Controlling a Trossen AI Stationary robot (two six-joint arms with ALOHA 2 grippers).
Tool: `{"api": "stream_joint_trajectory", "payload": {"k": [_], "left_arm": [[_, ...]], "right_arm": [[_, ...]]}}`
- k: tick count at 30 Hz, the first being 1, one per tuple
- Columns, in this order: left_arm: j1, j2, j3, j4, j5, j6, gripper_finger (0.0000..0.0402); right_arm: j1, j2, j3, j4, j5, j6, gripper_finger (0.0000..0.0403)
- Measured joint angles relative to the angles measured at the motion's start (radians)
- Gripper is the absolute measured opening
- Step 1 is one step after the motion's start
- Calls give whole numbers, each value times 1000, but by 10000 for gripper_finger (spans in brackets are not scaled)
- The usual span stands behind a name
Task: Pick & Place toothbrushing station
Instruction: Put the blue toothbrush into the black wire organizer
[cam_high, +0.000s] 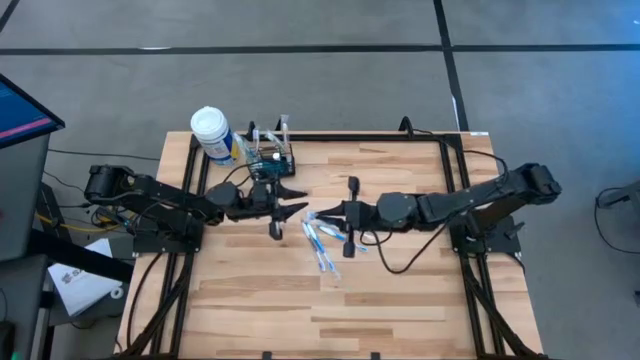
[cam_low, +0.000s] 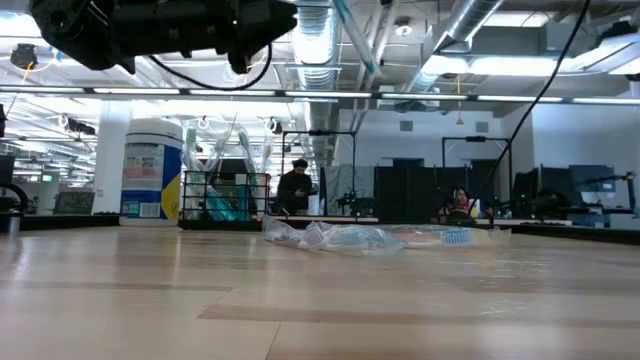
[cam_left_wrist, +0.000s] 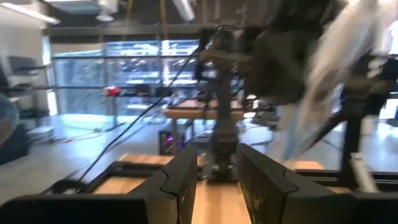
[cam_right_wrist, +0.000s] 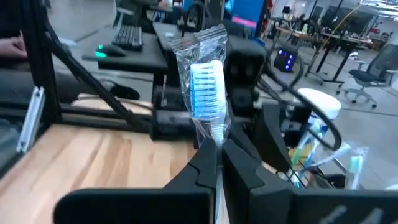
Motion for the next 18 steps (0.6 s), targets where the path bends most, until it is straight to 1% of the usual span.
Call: {"api": "stream_joint_trajectory", "payload": {"k": [4, 6, 10, 18], "left_arm": [[0, 0, 0, 15, 63, 0, 106], [0, 0, 0, 21, 77, 0, 106], [0, 0, 0, 33, 79, -21, 106], [-25, 0, 0, 36, 89, -25, 106]], "right_arm": [[-15, 19, 3, 32, -6, -1, 0], [-20, 31, -2, 32, -28, 0, 0], [-42, 58, 2, 90, -73, -1, 0], [-53, 82, 0, 118, -81, -3, 0]]}}
